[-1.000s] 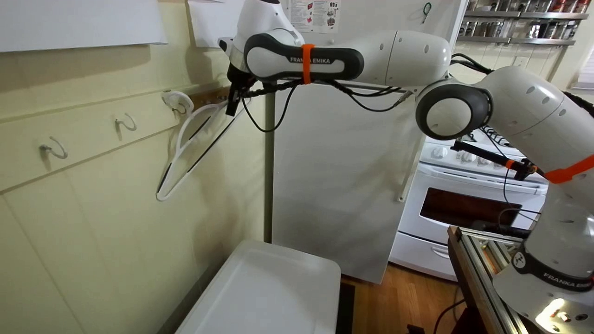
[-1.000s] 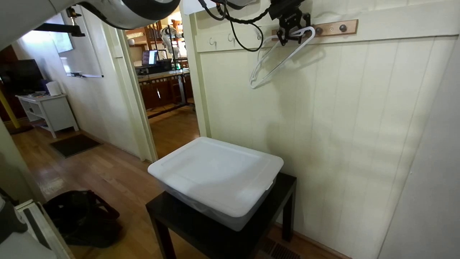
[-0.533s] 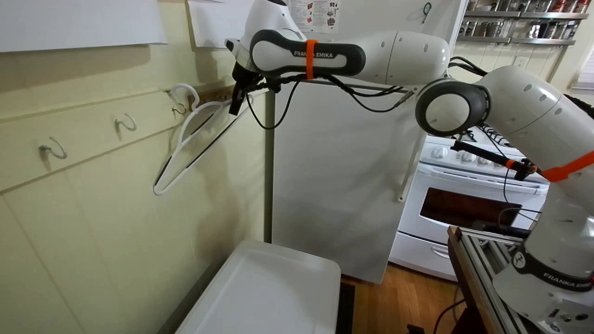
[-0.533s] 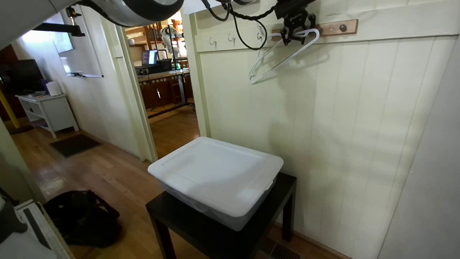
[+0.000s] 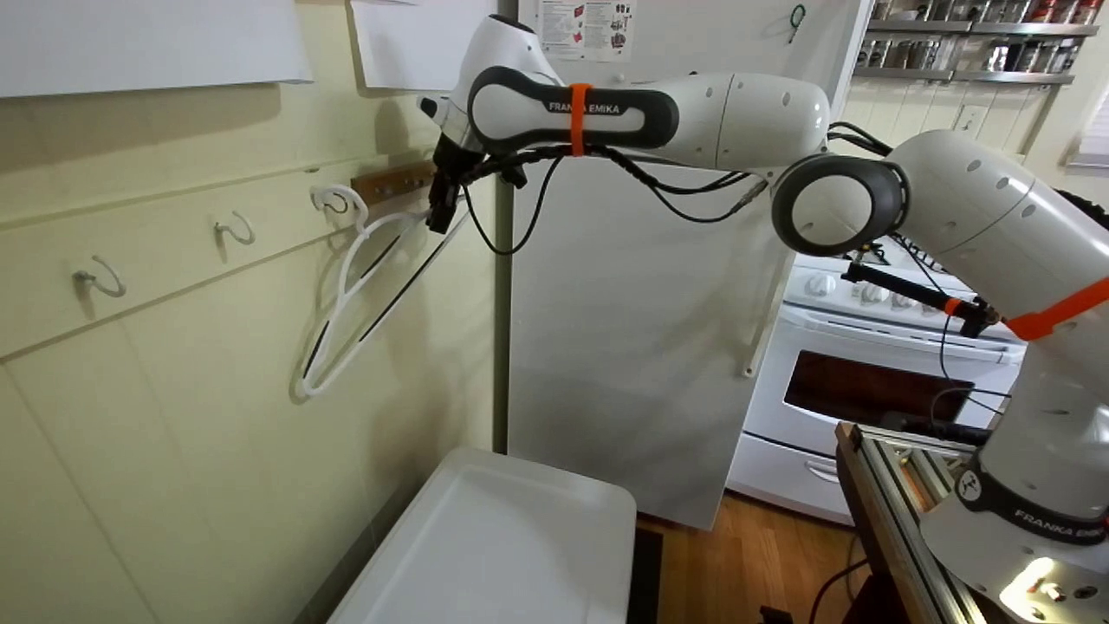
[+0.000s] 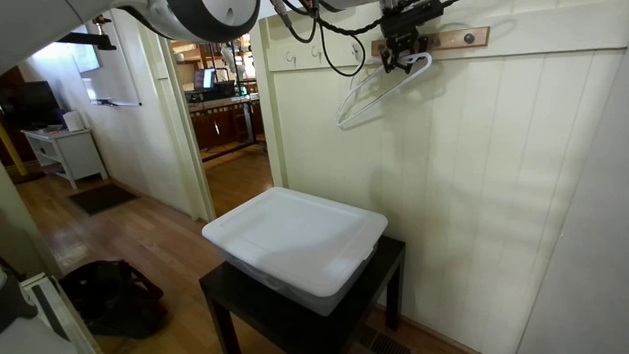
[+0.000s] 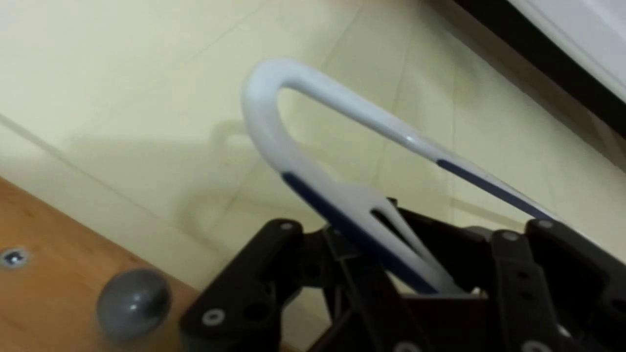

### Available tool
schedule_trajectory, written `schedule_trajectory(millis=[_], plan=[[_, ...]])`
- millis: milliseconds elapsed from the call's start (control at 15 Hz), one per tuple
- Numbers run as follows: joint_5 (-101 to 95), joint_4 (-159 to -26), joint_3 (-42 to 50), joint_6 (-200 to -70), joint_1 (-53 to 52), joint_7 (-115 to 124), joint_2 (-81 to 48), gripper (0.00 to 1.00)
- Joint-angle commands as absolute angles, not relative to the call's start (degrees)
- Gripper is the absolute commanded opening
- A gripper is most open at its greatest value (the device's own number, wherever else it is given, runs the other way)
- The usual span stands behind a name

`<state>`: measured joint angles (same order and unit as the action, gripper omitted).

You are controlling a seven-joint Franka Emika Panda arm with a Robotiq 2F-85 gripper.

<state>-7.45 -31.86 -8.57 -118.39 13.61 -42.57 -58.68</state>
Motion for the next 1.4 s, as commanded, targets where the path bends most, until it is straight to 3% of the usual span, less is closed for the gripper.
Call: schedule_trajectory(millis=[0,1333], plan=[[-5.8,-30.9,-10.6,-115.6,14.6,-45.9,-59.6,0.00],[-6.3,-28.3,-11.8,-120.6,16.5,-44.8,-61.0,0.00]])
